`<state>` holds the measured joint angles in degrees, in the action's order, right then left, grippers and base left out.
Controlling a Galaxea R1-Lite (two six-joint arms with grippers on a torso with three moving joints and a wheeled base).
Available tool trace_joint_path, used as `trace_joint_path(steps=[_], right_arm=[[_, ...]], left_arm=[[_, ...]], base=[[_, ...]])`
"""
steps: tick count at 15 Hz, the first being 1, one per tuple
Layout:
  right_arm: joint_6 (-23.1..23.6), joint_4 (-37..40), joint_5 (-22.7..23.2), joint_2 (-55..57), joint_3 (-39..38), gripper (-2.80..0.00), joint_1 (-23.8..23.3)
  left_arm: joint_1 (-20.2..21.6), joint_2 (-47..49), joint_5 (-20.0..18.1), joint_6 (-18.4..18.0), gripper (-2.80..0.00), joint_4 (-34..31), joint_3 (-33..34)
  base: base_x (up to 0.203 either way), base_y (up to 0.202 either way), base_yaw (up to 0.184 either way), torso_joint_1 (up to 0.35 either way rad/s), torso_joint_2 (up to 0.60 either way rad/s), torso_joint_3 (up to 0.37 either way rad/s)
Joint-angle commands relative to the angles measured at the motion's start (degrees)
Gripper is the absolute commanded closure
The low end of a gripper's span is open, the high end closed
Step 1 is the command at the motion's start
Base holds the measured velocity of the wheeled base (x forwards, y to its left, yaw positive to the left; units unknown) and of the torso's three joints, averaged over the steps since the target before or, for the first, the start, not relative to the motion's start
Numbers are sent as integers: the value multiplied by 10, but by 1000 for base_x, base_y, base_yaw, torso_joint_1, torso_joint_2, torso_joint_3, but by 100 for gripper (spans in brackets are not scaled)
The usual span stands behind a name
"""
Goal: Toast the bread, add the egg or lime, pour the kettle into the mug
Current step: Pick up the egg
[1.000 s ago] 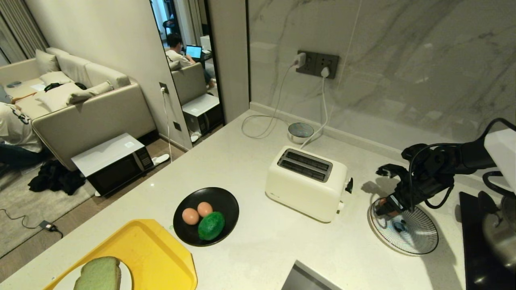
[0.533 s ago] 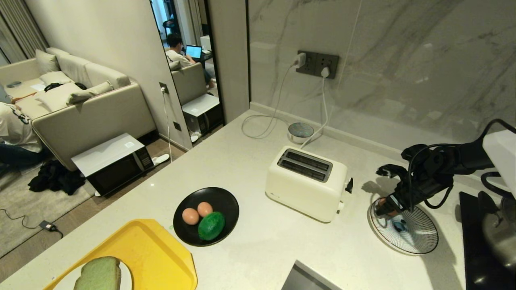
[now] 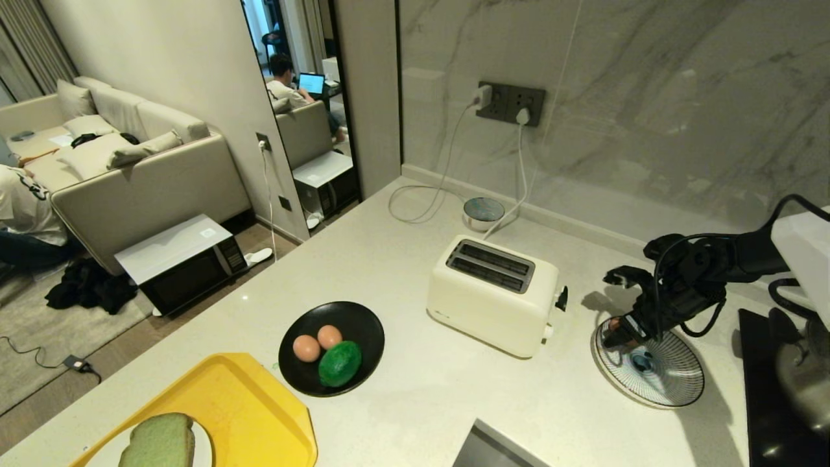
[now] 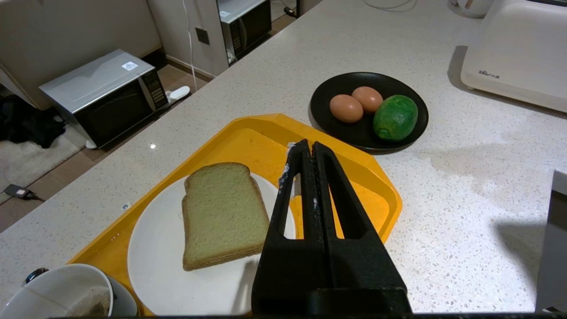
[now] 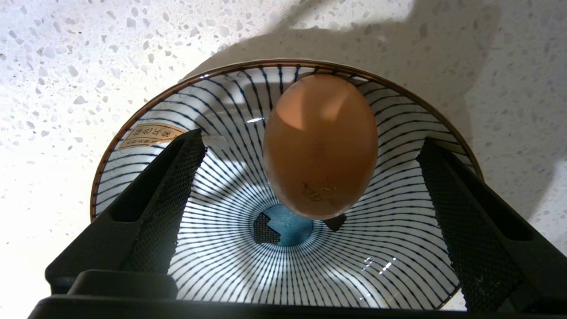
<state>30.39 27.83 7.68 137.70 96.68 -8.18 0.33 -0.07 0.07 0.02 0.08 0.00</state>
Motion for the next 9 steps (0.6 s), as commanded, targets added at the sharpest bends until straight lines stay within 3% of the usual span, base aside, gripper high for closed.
trace_joint_path(steps=[1,7,8,9], right_arm=[[2,1,1,4,4,-280,0],[3,1,1,5,8,-280,0],[3,1,1,5,8,0,0],[3,2,1,5,7,0,0]], left_arm=[[0,0,0,1,0,0,0],[0,0,0,1,0,0,0],[0,0,0,0,0,0,0],[0,0,0,1,0,0,0]], base=[[0,0,0,0,0,0],[0,0,0,0,0,0],[0,0,0,0,0,0],[0,0,0,0,0,0]])
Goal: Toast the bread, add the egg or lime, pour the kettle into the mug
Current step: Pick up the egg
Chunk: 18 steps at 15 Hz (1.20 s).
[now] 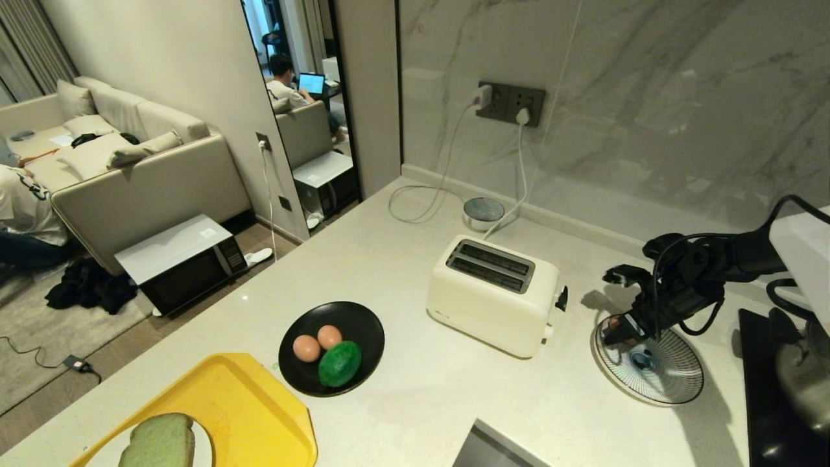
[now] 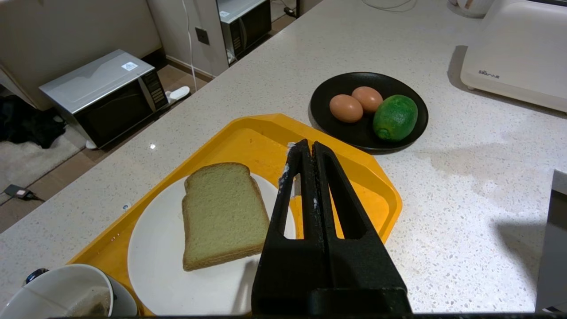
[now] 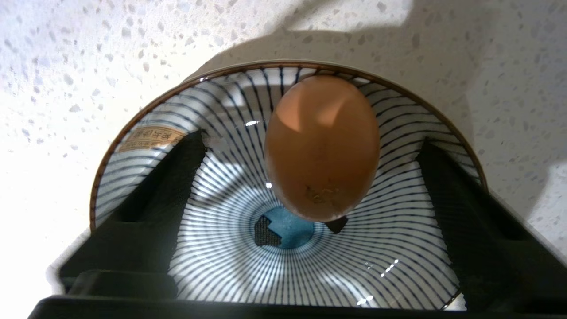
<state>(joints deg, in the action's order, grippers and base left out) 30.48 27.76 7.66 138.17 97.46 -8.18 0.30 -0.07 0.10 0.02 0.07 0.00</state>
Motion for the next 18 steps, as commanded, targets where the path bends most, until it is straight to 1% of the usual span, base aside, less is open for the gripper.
trace_joint_path(steps=[1,13,18], right_arm=[[2,3,1,0,-2,0,0],[0,5,2,-10,-8,0,-3],[1,6,3,-50,-29,0,-6]], left_arm=[[0,0,0,1,0,0,0],[0,0,0,1,0,0,0],[0,0,0,1,0,0,0]], base=[[0,0,0,0,0,0],[0,0,0,0,0,0],[0,0,0,0,0,0]])
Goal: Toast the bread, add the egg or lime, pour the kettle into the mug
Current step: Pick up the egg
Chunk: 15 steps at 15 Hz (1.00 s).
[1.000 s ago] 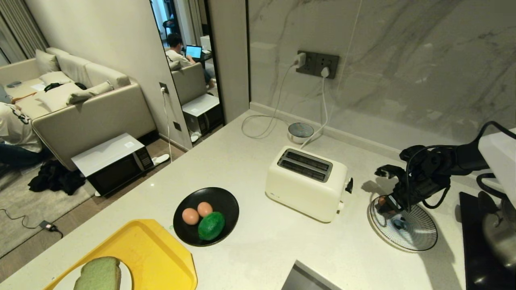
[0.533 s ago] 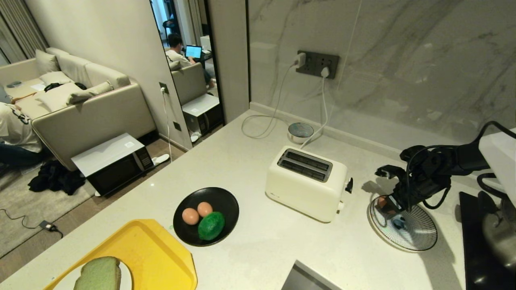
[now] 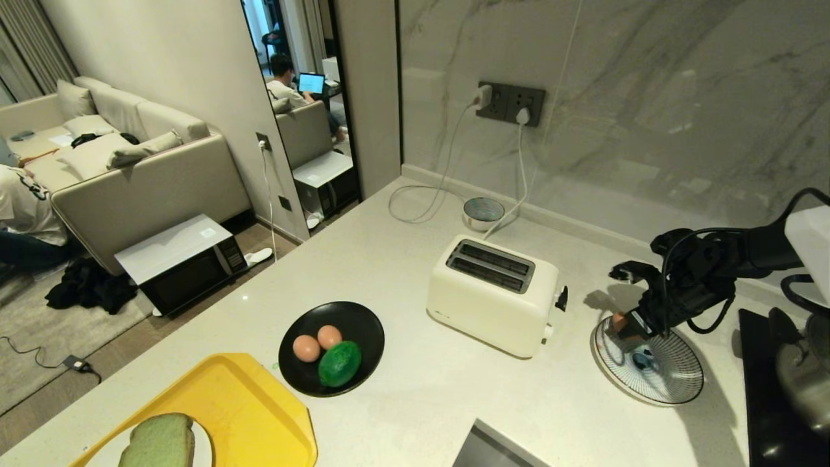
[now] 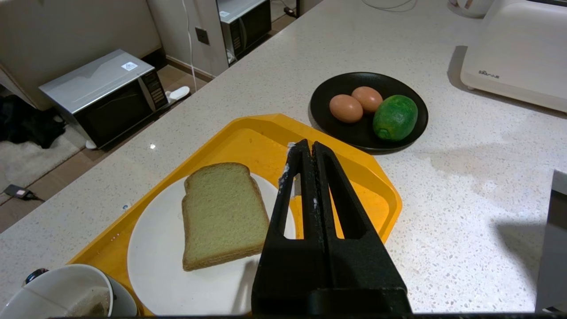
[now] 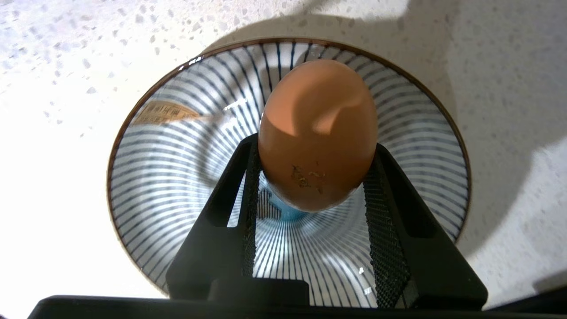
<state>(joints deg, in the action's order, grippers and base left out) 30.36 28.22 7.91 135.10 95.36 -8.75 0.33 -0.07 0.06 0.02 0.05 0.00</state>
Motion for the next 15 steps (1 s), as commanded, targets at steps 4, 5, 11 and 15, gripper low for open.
trace_joint_path(steps=[4,5,11,15], right_arm=[[4,2,1,-49,-49,0,-5],[6,2,2,-62,-62,0,-9],[2,2,9,-153,-126,0,-23],[3,2,8,-207,-158,0,-32]], left_arm=[[0,0,0,1,0,0,0],[0,0,0,1,0,0,0],[0,0,0,0,0,0,0],[0,0,0,1,0,0,0]], base=[[0,0,0,0,0,0],[0,0,0,0,0,0],[0,0,0,0,0,0],[0,0,0,0,0,0]])
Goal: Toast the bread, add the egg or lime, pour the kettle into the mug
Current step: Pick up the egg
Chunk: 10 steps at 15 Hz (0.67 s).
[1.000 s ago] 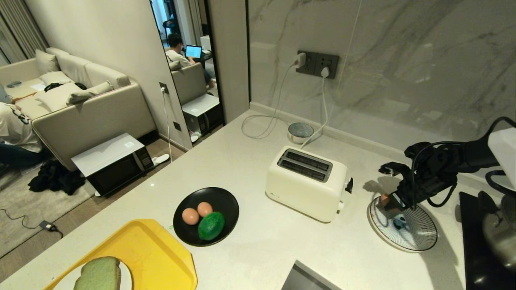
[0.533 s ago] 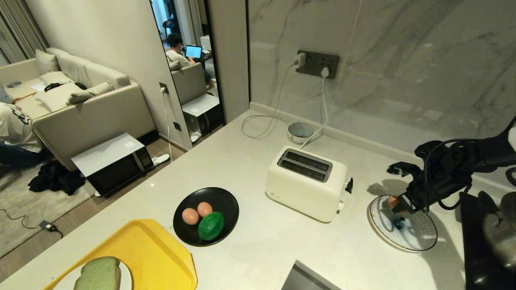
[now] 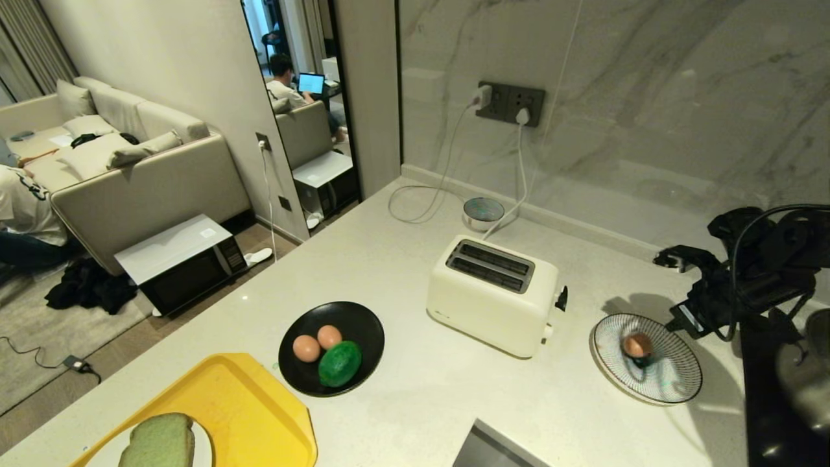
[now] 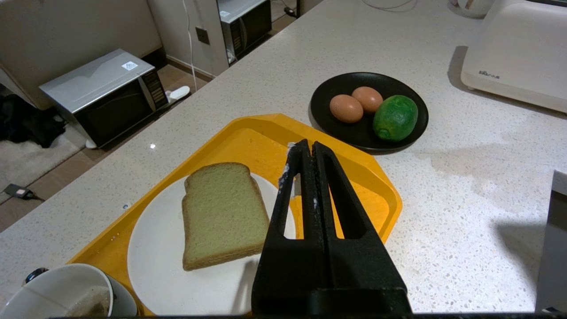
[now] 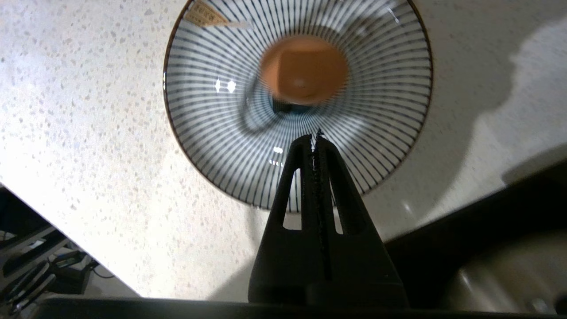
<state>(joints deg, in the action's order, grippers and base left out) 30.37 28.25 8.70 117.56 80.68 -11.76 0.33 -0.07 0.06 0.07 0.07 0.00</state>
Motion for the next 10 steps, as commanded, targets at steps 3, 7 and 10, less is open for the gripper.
trace_joint_path(steps=[3,7,10], right_arm=[[4,6,-4,-31,-17,0,-3],[7,23,-16,-6,-19,0,0],[8,23,-17,0,-31,0,1]], left_arm=[[0,0,0,0,0,0,0],[0,0,0,0,0,0,0],[0,0,0,-1,0,0,0]], base=[[0,0,0,0,0,0],[0,0,0,0,0,0],[0,0,0,0,0,0]])
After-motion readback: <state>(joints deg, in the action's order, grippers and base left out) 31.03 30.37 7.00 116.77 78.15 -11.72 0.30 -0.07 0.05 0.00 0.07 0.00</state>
